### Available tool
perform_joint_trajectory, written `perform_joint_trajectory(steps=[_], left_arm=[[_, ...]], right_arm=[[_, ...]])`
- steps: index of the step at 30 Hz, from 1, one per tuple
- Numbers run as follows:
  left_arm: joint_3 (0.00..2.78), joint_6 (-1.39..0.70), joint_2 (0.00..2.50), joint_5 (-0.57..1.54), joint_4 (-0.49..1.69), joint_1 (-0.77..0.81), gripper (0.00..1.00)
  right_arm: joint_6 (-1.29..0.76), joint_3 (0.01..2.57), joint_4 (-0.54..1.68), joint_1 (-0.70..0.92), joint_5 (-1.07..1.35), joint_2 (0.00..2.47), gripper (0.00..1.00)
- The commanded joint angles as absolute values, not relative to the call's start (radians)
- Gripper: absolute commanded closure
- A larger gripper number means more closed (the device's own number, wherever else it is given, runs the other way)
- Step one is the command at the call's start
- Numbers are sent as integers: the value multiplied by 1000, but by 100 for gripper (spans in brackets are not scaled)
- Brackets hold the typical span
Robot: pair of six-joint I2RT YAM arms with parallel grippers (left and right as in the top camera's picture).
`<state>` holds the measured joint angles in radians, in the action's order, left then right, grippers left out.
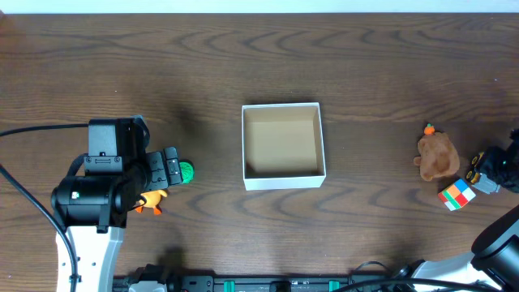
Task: Pack container
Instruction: 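Move right gripper to the yellow toy truck and grasp it, then lift the truck with the right gripper and carry it over the box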
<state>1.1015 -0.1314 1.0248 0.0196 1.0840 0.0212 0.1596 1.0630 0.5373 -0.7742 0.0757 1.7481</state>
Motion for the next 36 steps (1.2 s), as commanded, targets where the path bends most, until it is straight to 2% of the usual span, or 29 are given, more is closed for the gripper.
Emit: perform_joint_trajectory(steps=[1, 12, 16, 20, 21, 22, 26, 30, 36], left_arm=[[1118, -136, 1027, 18, 1085, 16, 2], [1118, -136, 1027, 18, 1088, 16, 2], [1118, -136, 1027, 18, 1088, 16, 2], [1118, -136, 1027, 18, 1088, 16, 2], [1118, -136, 1027, 18, 1088, 16, 2], [1118, -136, 1027, 18, 1088, 16, 2], [1118, -136, 1027, 18, 1087, 16, 2], [1118, -136, 1027, 18, 1088, 16, 2], [1118, -136, 1027, 19, 1087, 16, 2]], right_arm=[[150, 1063, 540, -772, 86, 1757, 46], [150, 1064, 543, -772, 86, 1756, 56], [125, 1065, 547, -771, 86, 1742, 69], [91, 1067, 548, -771, 87, 1689, 88], [65, 1069, 554, -771, 87, 1663, 96], [46, 1072, 559, -770, 88, 1646, 99], [-9, 1093, 588, -738, 157, 1515, 99], [-48, 1137, 649, -634, 167, 1359, 99], [-93, 1234, 798, -286, 101, 1165, 99]])
